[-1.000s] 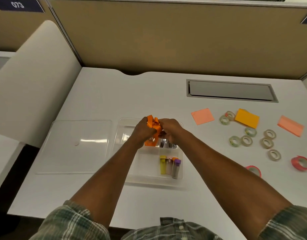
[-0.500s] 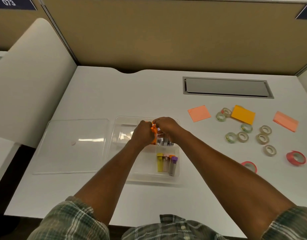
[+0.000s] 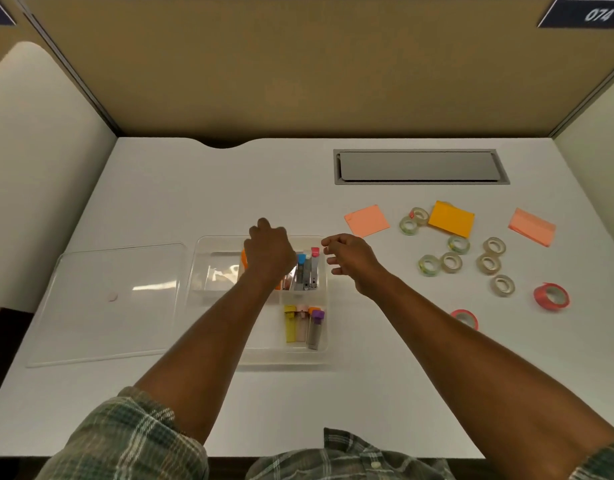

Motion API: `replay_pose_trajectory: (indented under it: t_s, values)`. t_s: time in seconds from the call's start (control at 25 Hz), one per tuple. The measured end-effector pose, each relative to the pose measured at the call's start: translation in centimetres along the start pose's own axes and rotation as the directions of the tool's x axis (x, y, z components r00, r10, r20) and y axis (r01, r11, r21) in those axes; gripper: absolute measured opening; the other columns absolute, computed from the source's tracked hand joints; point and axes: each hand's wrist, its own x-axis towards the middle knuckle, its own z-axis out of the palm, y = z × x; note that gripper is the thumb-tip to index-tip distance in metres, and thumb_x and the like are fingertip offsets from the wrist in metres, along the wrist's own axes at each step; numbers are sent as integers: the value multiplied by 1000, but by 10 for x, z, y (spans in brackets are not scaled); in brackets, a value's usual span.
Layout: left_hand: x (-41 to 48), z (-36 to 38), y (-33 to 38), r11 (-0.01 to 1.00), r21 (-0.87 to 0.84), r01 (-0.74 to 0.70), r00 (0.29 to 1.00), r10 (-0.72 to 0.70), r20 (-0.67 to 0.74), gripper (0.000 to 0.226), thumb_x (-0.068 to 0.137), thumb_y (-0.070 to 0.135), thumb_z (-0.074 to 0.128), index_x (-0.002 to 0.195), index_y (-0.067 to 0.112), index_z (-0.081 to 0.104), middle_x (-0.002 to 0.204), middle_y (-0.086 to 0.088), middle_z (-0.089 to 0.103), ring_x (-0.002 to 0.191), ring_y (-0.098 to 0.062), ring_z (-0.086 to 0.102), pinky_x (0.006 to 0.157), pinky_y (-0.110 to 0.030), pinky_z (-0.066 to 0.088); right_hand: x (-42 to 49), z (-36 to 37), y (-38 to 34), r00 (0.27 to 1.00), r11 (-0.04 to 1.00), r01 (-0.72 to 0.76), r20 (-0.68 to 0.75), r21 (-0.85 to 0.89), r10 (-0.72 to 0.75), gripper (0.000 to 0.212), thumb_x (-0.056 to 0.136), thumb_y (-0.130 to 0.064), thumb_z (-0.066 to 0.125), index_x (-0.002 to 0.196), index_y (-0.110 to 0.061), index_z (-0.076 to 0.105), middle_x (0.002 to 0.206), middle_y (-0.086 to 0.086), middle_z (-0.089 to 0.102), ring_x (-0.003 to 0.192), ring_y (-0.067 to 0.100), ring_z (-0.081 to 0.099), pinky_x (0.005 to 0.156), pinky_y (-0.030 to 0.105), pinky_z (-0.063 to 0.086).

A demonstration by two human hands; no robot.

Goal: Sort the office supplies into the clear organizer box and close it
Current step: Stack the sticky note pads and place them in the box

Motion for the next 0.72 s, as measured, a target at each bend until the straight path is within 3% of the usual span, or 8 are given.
replay_pose_trajectory:
  t_s: [0.12, 0.32, 0.44, 0.56, 0.72]
  values:
    - [16, -10, 42, 995, -77, -64, 998, 65, 4, 39, 87, 37, 62, 111, 8, 62, 117, -15, 51, 105, -32, 53, 83, -40, 47, -1, -32, 12, 999, 1000, -12, -40, -27, 11, 23, 92, -22, 53, 103, -11, 69, 97, 4, 68, 85, 19, 62, 81, 41, 58]
    - [30, 16, 108, 966, -213, -143, 975, 175, 137, 46, 86, 46, 63, 116, 11, 58, 119, -12, 52, 108, -30, 55, 89, -43, 51, -1, -89, 38, 995, 984, 1, -99, -180, -19, 23, 92, -26, 55, 106, -17, 70, 103, -3, 69, 101, 21, 63, 91, 44, 55]
    - [40, 40, 138, 965, -216, -149, 956, 197, 217, 58, 86, 46, 64, 129, 10, 50, 126, -14, 51, 114, -32, 54, 93, -44, 49, 4, -126, 53, 990, 972, -27, -143, -232, -7, 21, 91, -26, 55, 104, -20, 71, 99, -6, 68, 94, 20, 63, 88, 41, 55]
    - [54, 59, 159, 976, -176, -130, 952, 172, 251, 63, 87, 46, 62, 134, 8, 44, 133, -16, 47, 120, -34, 50, 96, -45, 47, 13, -162, 67, 983, 963, -42, -185, -268, -8, 22, 91, -28, 56, 105, -21, 71, 108, -8, 70, 98, 17, 63, 84, 36, 54]
    - [77, 77, 175, 984, -151, -94, 966, 127, 226, 63, 86, 44, 64, 133, 8, 42, 131, -17, 45, 119, -36, 49, 94, -44, 44, 34, -202, 79, 974, 944, -67, -227, -322, -8, 21, 92, -28, 55, 106, -24, 70, 114, -10, 68, 100, 10, 58, 72, 23, 42]
